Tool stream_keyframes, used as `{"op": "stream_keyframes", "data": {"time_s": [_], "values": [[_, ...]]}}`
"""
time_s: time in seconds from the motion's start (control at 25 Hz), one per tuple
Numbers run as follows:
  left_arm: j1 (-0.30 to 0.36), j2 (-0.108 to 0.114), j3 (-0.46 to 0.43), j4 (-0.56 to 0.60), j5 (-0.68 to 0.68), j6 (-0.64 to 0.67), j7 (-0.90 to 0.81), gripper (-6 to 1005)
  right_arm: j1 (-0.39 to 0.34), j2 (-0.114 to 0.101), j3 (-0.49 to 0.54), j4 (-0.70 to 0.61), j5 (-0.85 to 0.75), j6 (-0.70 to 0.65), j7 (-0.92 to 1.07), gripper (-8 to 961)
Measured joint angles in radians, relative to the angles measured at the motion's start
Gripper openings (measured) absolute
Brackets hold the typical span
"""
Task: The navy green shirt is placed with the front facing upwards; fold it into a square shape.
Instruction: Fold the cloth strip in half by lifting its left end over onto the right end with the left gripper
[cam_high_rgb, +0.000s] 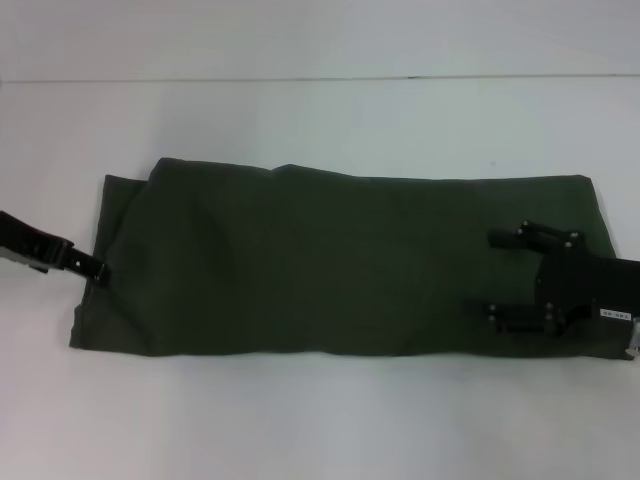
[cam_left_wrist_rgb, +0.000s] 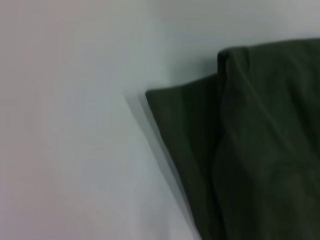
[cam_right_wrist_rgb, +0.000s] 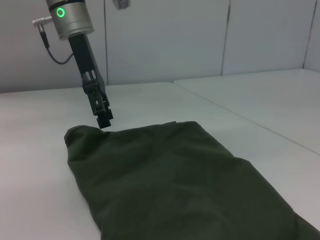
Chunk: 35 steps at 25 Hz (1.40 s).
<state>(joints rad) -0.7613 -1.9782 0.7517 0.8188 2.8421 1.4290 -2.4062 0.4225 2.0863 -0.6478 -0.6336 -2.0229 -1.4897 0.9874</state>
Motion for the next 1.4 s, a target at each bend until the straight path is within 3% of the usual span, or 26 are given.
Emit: {"op": "stream_keyframes", "data": {"time_s": [0.08,0.36,0.6,1.4], "values": [[-0.005,0.004,-0.01,-0.029,-0.01,-0.005,0.004,937,0.001,0.001,-0.005,0.0,0.0,0.001,0.0,929],[-0.014,-0.018,-0.003,-0.032,-0.012,-0.046,0.013,936,0.01,0.001,-0.013,0.0,-0.001,-0.003,-0.002,928],[-0.022,-0.024,-0.001,-0.039,-0.012,-0.054,0.013,936,0.012,0.002,-0.026,0.0,-0.001,-0.004,-0.003,928],[-0.047,-0.024,0.0,-0.1,0.004,-0.122,0.002,935,0.007,0.004,-0.038,0.005,0.005,-0.021,-0.014,928]]}}
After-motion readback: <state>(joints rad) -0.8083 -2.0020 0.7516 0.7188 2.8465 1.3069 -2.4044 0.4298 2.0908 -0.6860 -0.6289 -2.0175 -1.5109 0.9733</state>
